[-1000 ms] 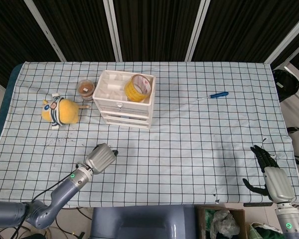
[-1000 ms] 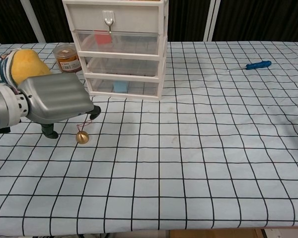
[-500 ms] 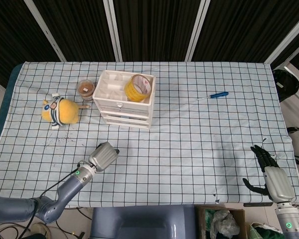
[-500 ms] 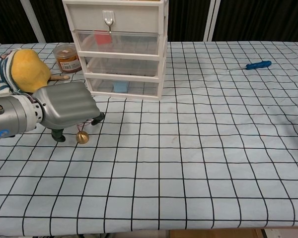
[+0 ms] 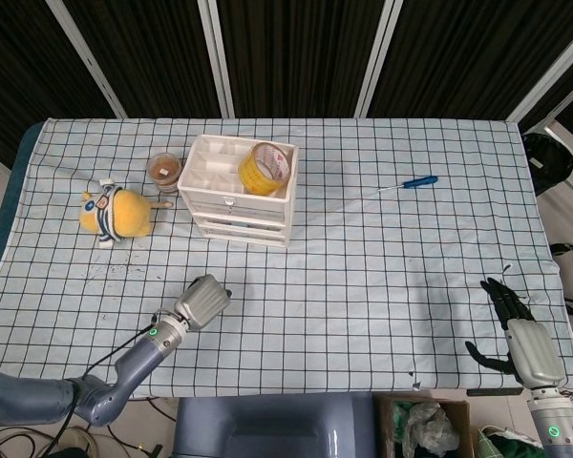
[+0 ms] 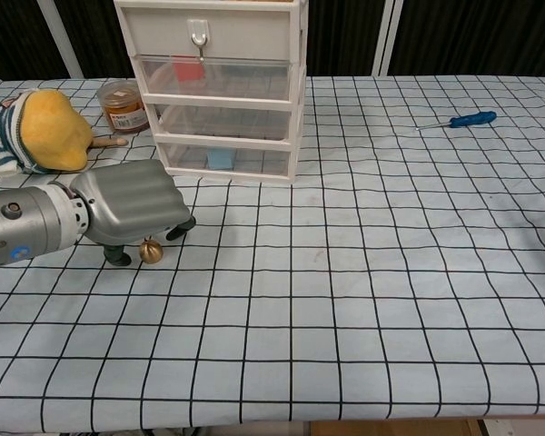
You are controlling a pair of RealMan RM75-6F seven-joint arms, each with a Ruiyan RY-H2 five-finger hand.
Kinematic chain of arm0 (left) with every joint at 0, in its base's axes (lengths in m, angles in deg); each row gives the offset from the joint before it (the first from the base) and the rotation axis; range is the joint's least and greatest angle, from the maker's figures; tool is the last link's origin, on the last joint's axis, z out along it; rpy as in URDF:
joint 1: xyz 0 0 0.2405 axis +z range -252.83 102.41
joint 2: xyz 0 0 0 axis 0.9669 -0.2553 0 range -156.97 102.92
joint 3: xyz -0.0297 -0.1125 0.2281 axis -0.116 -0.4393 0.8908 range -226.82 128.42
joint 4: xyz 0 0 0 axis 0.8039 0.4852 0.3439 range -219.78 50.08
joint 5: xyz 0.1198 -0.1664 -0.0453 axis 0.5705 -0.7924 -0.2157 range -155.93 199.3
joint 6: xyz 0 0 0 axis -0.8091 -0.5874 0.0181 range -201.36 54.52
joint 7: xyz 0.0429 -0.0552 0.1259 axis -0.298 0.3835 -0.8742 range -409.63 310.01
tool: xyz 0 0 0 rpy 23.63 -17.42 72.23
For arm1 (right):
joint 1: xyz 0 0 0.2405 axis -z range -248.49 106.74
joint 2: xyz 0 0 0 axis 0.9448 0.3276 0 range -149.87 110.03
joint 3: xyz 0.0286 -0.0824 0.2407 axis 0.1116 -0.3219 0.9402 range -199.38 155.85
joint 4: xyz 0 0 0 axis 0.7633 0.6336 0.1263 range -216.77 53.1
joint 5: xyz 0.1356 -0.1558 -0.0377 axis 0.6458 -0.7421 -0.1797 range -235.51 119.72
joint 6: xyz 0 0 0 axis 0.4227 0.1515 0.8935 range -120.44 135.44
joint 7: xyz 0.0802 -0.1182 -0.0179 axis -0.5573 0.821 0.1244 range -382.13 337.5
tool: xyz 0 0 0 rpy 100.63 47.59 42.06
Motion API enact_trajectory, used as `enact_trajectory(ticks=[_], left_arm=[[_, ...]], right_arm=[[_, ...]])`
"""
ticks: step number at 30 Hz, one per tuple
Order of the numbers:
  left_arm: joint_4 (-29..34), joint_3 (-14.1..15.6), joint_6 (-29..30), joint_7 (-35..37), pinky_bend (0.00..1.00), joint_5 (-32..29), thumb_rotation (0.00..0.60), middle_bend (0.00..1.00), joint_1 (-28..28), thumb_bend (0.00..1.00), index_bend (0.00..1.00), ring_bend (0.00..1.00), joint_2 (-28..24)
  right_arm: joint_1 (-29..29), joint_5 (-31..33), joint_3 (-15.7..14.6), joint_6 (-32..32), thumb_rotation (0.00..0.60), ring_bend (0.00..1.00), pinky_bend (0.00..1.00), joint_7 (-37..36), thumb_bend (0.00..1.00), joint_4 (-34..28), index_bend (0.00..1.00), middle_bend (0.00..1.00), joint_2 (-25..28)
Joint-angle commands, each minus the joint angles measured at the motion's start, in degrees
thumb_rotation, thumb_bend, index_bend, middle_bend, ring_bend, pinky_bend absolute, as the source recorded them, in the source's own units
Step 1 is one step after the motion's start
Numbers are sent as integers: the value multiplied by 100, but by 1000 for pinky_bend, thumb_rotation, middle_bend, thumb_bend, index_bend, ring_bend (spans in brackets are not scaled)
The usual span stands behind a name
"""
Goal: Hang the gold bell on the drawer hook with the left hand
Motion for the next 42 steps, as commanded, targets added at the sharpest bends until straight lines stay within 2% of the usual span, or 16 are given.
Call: enact_trajectory(ticks=[1,17,35,42], left_arm=[[-11,3,4,11,992,-8,600,1000,-3,168,451,1000,8],[-49,59,48,69,992,44,600,1000,4,219,466,1000,48],[48,121,133,139,993,287,600,1000,44,274,527,1000,-39],[497,103,306,-18,993,491,600,1000,9,275,531,1000,-374]], right_arm=[[0,-4,-1,2,600,0,126,0,236,-1,0,0,1],[1,-19,-9,2,600,0,126,2,237,-10,0,0,1],[3,-42,-19,9,600,0,126,-4,237,-10,0,0,-1],[2,-60,-31,4,600,0,126,-22,236,-9,0,0,4]])
